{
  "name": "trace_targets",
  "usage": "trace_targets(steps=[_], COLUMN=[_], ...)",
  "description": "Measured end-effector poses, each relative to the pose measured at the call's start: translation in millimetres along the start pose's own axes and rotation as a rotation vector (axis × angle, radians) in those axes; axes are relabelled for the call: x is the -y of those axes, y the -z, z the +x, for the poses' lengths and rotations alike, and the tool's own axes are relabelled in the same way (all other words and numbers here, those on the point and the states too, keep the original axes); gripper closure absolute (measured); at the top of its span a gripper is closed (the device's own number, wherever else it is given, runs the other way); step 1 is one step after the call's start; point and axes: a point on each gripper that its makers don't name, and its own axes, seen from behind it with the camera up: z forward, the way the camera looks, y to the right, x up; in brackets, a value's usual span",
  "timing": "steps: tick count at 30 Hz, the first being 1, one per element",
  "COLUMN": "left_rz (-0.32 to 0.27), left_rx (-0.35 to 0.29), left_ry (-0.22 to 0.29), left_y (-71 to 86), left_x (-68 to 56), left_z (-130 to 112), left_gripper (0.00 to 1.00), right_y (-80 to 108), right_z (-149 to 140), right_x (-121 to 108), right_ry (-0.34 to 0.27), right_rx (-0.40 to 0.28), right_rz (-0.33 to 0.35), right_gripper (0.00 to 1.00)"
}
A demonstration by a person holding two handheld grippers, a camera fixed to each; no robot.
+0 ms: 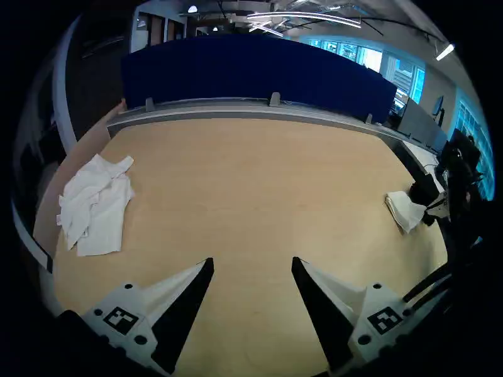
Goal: Fold towel
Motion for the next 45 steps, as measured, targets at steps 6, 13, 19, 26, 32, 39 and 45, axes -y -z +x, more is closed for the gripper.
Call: trace_targets(steps=[6,13,19,26,32,39,45], left_rz=[0.0,0.001,0.002,0.005,0.003,-0.001,-0.001], left_rx=[0.005,0.011,0.014,0.014,0.017,0.017,0.016], left_ry=[-0.004,-0.014,-0.014,-0.021,-0.022,-0.029,-0.029], left_y=[0.0,-1.1,-1.1,0.8,-0.2,-0.2,0.6], left_x=[-1.1,-3.1,-2.9,-2.6,-3.0,-4.5,-3.7], left_z=[-1,-3,-5,-5,-6,-6,-7], left_gripper=[0.08,0.08,0.08,0.08,0.08,0.08,0.08], right_y=[-8.1,-15.3,-20.7,-23.9,-24.1,-24.5,-24.9], right_z=[-19,-33,-42,-54,-62,-70,-71], right_x=[8,13,14,12,12,14,15], right_ry=[-0.065,-0.118,-0.157,-0.206,-0.237,-0.273,-0.312], right_rx=[0.013,0.02,0.026,0.033,0.04,0.044,0.035], right_rz=[-0.008,-0.018,-0.031,-0.047,-0.058,-0.067,-0.07], right_gripper=[0.97,0.97,0.97,0.97,0.97,0.97,0.97])
